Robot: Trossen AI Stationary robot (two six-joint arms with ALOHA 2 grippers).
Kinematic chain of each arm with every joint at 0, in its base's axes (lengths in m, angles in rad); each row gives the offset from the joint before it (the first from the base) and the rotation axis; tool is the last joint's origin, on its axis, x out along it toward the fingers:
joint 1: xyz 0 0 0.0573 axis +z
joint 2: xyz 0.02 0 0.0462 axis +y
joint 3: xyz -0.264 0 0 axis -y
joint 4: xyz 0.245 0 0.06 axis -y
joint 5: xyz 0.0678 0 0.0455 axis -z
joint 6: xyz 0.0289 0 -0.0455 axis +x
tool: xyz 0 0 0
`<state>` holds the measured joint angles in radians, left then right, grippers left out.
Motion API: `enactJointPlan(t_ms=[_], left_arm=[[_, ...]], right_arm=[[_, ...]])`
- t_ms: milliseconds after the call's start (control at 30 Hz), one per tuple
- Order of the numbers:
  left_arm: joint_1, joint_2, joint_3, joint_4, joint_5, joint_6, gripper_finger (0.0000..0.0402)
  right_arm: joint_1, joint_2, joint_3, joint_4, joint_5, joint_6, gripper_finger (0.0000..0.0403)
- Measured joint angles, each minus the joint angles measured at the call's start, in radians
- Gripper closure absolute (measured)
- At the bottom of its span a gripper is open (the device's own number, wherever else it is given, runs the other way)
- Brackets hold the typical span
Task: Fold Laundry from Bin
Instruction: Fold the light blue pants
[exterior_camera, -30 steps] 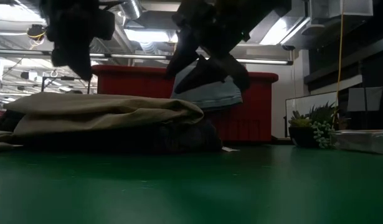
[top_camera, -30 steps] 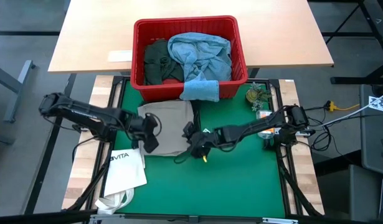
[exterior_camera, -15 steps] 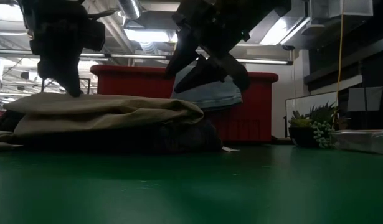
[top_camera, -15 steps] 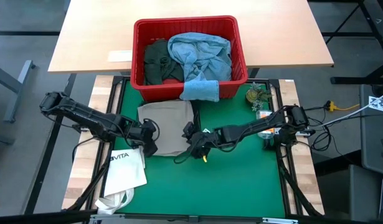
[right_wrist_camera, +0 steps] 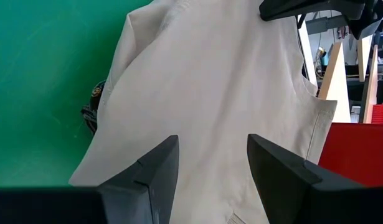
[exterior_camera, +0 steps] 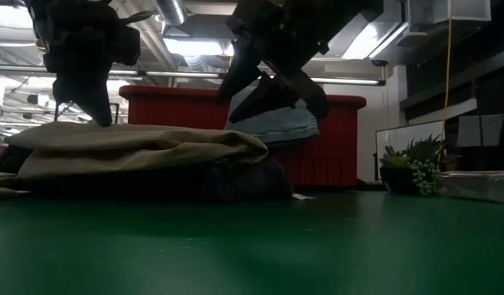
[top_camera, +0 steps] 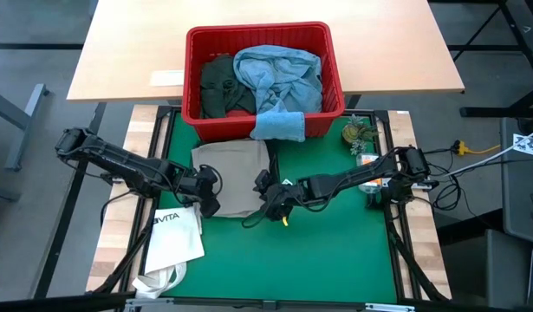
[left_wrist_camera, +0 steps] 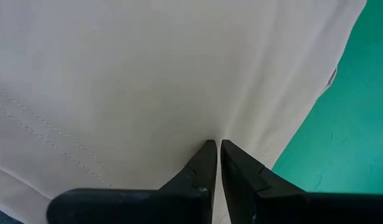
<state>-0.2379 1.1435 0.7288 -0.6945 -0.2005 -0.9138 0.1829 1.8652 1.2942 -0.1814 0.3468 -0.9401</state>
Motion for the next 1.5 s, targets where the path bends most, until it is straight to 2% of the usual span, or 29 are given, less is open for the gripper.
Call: enactJointPlan(t_ms=[700, 1500], left_arm=[[0.000, 0.000, 0.000, 0.002, 0.000, 0.000, 0.0383], [0.000, 0.000, 0.000, 0.214, 0.000, 0.033, 0.0383]], right_arm=[[0.000, 0.001, 0.000, 0.000, 0.000, 0.000, 0.0212], [0.000, 0.001, 0.001, 0.000, 0.000, 0.000, 0.0212]])
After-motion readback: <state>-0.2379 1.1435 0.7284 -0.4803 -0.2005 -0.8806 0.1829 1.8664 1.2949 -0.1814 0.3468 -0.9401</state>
